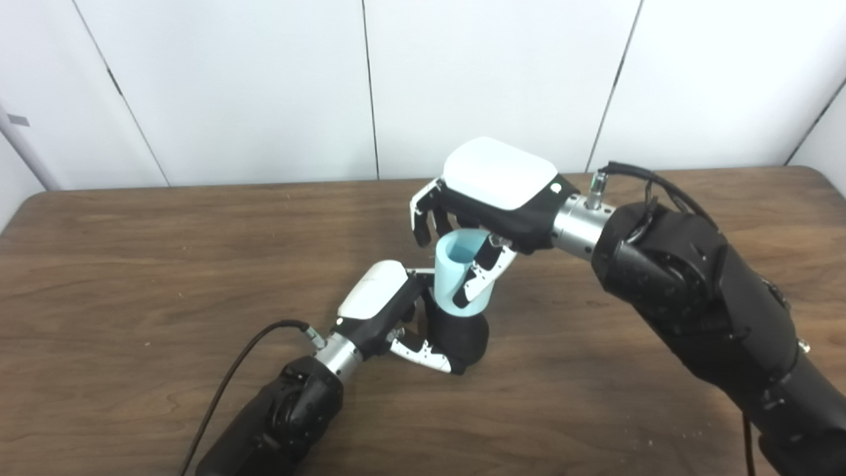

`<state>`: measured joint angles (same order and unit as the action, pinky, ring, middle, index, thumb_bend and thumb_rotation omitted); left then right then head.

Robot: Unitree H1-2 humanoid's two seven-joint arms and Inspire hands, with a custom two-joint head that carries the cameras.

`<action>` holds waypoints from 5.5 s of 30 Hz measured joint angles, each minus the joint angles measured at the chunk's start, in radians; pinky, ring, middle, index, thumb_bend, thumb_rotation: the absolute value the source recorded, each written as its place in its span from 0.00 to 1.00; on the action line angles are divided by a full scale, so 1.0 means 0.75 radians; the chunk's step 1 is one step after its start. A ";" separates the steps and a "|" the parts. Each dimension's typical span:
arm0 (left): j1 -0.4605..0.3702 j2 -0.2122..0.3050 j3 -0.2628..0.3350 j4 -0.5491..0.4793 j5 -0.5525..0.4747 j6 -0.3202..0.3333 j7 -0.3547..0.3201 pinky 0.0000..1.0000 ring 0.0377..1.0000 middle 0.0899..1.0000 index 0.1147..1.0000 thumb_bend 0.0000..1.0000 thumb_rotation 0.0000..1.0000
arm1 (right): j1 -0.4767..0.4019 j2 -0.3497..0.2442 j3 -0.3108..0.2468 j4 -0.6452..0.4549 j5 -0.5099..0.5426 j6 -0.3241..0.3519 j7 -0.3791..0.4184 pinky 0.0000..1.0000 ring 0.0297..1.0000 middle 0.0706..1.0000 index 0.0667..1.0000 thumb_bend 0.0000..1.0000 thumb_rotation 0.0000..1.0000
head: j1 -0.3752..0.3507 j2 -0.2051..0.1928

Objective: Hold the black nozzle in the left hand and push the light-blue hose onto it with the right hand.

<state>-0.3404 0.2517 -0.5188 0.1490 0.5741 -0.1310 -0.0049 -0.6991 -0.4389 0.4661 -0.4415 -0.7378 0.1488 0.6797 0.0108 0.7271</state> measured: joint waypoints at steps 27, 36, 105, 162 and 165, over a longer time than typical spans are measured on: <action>-0.001 -0.001 -0.004 -0.010 0.007 0.011 -0.008 0.40 0.36 0.39 0.42 0.52 0.08 | 0.100 0.052 -0.120 -0.035 -0.025 -0.051 0.017 0.50 0.58 0.63 0.57 0.68 0.22 | 0.000 0.000; 0.000 0.002 -0.003 -0.012 0.007 0.017 -0.010 0.41 0.36 0.39 0.42 0.52 0.08 | 0.230 0.082 -0.253 0.005 0.002 -0.340 -0.325 0.79 0.91 0.91 0.85 0.93 0.44 | 0.002 0.004; -0.003 0.002 -0.012 -0.017 0.008 0.034 -0.010 0.41 0.37 0.39 0.42 0.52 0.08 | 0.395 -0.134 -0.174 0.244 0.172 -0.804 -0.535 0.92 1.00 0.99 0.96 0.84 0.41 | 0.010 0.012; -0.003 0.009 -0.012 -0.024 0.009 0.036 -0.016 0.40 0.38 0.40 0.42 0.52 0.08 | 0.316 -0.317 0.093 0.246 0.159 -0.789 -0.779 0.99 0.99 0.94 0.91 0.84 0.46 | 0.010 0.027; -0.003 0.009 -0.012 -0.024 0.009 0.036 -0.016 0.41 0.38 0.41 0.42 0.52 0.08 | 0.309 -0.317 0.100 0.247 0.164 -0.789 -0.778 0.98 0.99 0.94 0.91 0.84 0.46 | 0.012 0.025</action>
<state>-0.3423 0.2584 -0.5280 0.1312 0.5809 -0.1038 -0.0168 -0.4672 -0.6764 0.5410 -0.2561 -0.6145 -0.4427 0.0961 0.0199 0.7455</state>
